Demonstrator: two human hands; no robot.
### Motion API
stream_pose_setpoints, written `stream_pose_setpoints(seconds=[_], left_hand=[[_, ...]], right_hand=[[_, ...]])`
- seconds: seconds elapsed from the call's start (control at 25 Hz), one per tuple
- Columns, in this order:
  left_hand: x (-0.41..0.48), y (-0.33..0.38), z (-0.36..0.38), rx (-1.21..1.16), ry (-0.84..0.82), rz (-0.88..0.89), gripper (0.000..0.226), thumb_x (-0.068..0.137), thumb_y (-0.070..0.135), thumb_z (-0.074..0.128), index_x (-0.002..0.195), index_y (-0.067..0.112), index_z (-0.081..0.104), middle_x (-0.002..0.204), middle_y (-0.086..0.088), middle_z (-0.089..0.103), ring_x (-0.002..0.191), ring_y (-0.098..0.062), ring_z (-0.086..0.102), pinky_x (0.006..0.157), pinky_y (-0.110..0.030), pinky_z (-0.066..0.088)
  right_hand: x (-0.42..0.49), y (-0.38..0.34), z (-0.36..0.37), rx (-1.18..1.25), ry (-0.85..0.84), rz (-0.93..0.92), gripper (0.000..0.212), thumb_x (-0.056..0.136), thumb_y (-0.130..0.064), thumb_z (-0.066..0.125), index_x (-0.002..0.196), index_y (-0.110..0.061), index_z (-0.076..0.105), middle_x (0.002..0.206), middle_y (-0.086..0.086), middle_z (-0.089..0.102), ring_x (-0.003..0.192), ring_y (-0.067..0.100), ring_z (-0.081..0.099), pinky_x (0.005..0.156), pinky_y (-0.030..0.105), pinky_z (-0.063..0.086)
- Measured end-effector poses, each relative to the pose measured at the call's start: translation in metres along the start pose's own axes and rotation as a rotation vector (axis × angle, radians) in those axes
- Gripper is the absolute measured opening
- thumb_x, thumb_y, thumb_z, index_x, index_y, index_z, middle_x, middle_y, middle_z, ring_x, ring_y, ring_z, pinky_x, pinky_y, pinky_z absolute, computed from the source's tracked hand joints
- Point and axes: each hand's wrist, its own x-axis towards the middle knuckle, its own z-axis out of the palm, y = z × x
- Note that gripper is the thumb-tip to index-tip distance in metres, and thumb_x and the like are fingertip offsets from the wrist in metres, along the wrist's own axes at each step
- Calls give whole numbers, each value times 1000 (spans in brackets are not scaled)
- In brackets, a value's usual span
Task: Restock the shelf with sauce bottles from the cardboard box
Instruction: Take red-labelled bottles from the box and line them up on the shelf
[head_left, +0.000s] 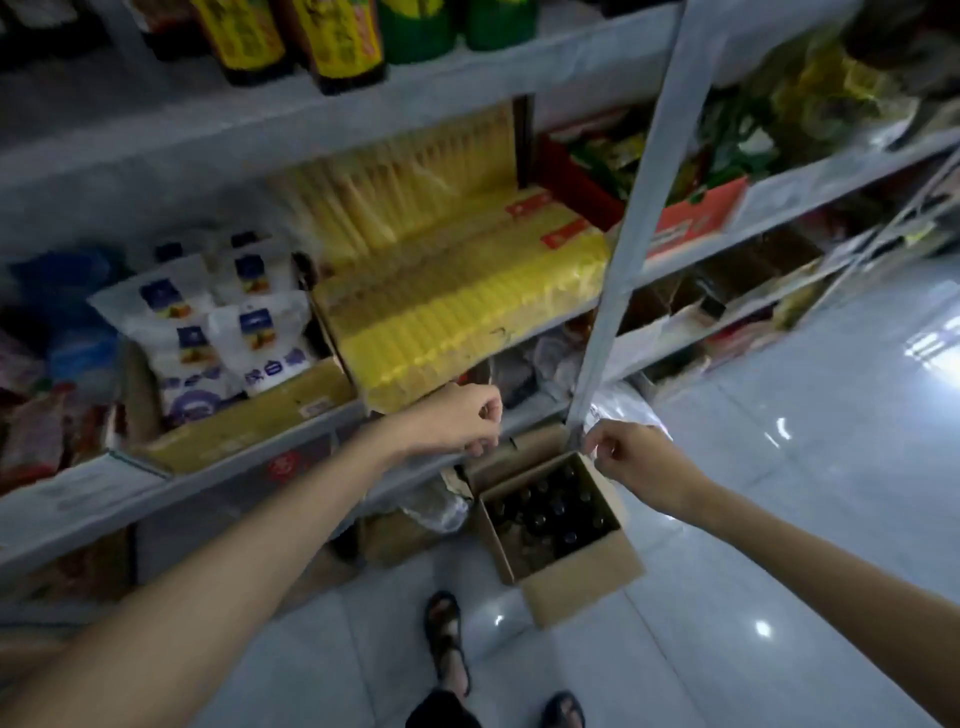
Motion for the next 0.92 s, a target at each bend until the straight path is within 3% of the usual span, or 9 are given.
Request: stream_pose_setpoints(seconds=[0.08,0.2,0.32,0.4,0.52,0.64,0.72,0.8,0.92], left_hand=[[42,-22,28,-54,-61,-55,10,91,11,58,83,11,53,88,-9,73,86,-27,73,74,-42,56],[116,-69,79,-247,-85,-191,10,91,10,59,83,12,53,89,-11,71,81,-25,72,66,-33,51],[198,-136,148,-720,-57,-488,8,98,12,51,92,12,55,92,-13,71,69,-21,69,61,-29,53],[250,-189,200,-891,31,-682,10,100,12,48,104,8,56,86,-9,70,64,-17,68,57,-26,55],[313,-261,275,-826,98,-792,12,99,14,50,110,11,51,82,-3,59,64,-14,58,54,-21,48],[371,-331,343,-820,108,-964,18,100,26,49,113,16,41,91,-2,54,80,-21,58,69,-28,48],[404,-383,382,-713,104,-1004,47,92,45,52,124,12,42,112,-6,58,99,-28,59,86,-35,51],[430,-437,416,-581,106,-1020,78,80,55,49,143,10,39,136,-14,54,119,-35,55,102,-45,47],[454,-459,437,-545,191,-1076,51,97,35,41,142,10,41,138,-15,54,124,-36,52,106,-48,44]], right_hand=[[10,38,24,64,-70,126,28,88,-3,51,85,-29,62,75,-5,64,75,18,59,65,10,38],[37,95,70,111,-147,279,22,90,-6,54,90,-27,63,91,5,65,85,26,63,70,25,47],[81,167,152,92,-211,367,22,92,-4,52,100,-20,65,96,3,60,88,23,60,77,30,49],[111,217,221,89,-261,420,27,93,0,47,103,-19,64,98,3,62,91,21,60,77,28,47],[148,282,319,98,-299,530,32,96,-3,45,119,-14,64,111,9,69,102,27,64,72,26,42],[188,339,411,56,-271,530,31,97,-10,44,124,-15,58,107,11,67,90,29,63,67,31,45],[218,368,452,-2,-216,454,32,97,-14,44,128,-14,51,107,11,61,85,29,59,63,33,43],[252,389,475,-120,-137,366,43,96,-17,48,138,-18,43,112,14,57,92,34,61,62,33,38],[309,413,500,-324,-74,299,52,96,-21,50,146,-26,36,119,17,57,104,35,59,72,38,39]])
